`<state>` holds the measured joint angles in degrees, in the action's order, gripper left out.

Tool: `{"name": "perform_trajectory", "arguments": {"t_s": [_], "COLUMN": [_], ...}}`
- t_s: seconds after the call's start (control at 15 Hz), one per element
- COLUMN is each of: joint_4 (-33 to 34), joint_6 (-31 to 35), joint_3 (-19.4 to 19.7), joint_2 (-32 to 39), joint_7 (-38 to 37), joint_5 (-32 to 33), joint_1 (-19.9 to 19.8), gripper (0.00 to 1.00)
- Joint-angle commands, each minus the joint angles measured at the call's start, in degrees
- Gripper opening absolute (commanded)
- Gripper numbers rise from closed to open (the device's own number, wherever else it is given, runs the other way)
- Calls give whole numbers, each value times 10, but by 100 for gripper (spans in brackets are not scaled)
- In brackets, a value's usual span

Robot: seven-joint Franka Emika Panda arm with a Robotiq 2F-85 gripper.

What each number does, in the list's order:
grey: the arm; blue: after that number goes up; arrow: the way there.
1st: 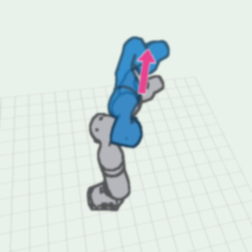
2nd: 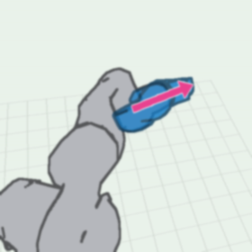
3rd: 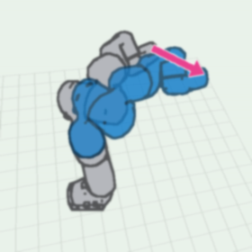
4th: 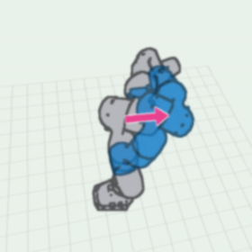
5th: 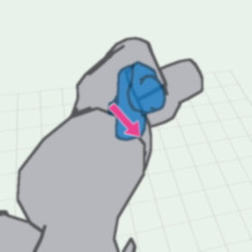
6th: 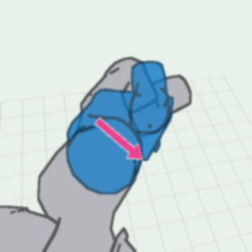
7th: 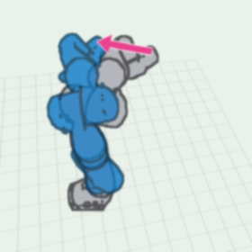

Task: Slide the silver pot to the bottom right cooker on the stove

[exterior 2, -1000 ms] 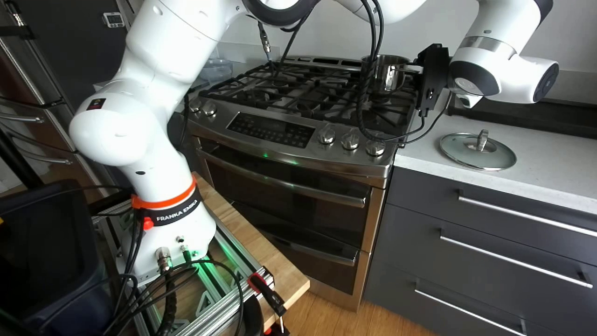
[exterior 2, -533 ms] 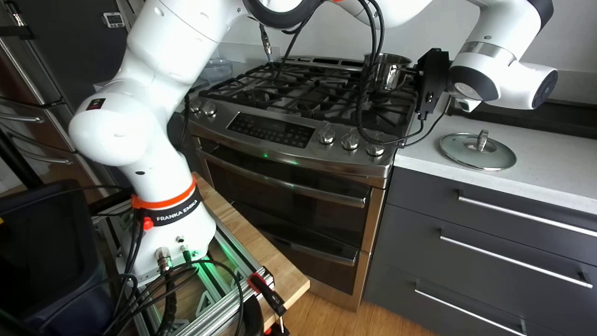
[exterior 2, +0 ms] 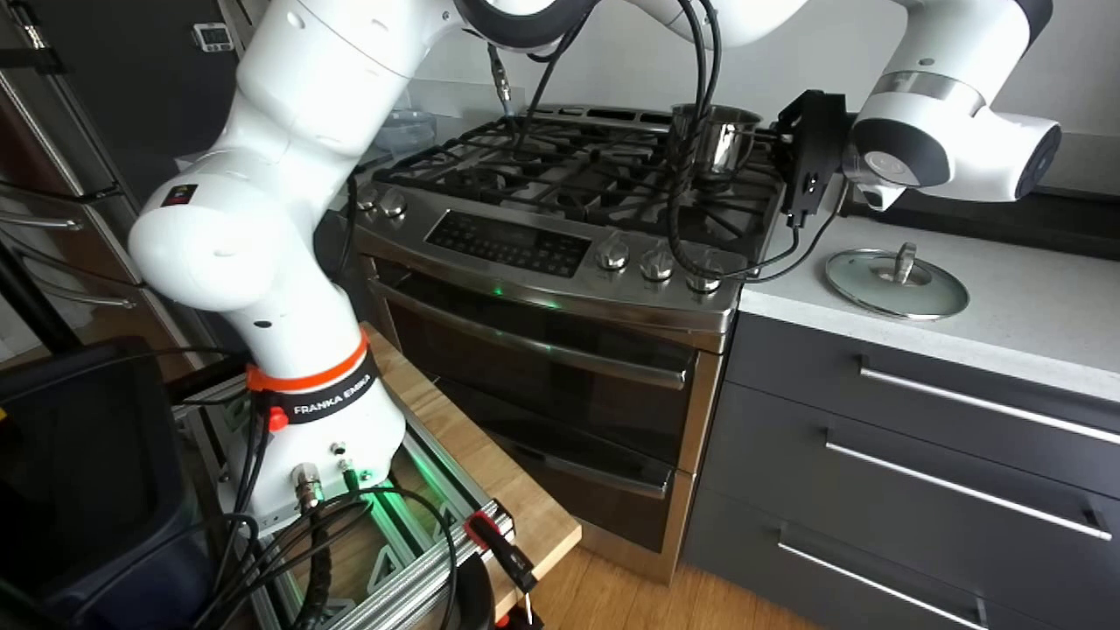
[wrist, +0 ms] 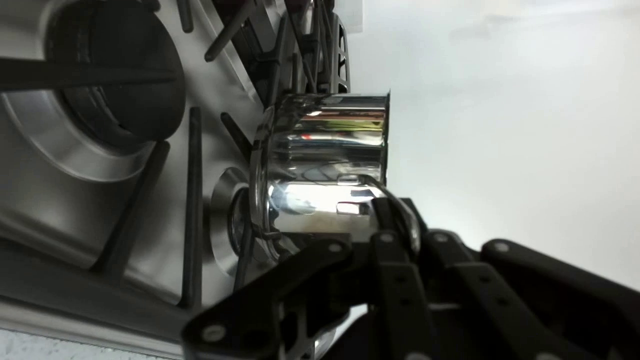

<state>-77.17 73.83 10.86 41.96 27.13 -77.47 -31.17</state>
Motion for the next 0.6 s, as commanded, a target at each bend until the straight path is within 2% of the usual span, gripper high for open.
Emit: {"name": "perform_trajectory", "arguments": {"t_s": [0.0, 0.53], "joint_4": [-10, -1], "joint_6": [-37, -95], "joint_3": [12, 24], "joint_2": [-17, -16], "joint_7": [5, 52], "joint_5": [37, 94], "joint_1": [-3, -18], "gripper": [1, 1]}}
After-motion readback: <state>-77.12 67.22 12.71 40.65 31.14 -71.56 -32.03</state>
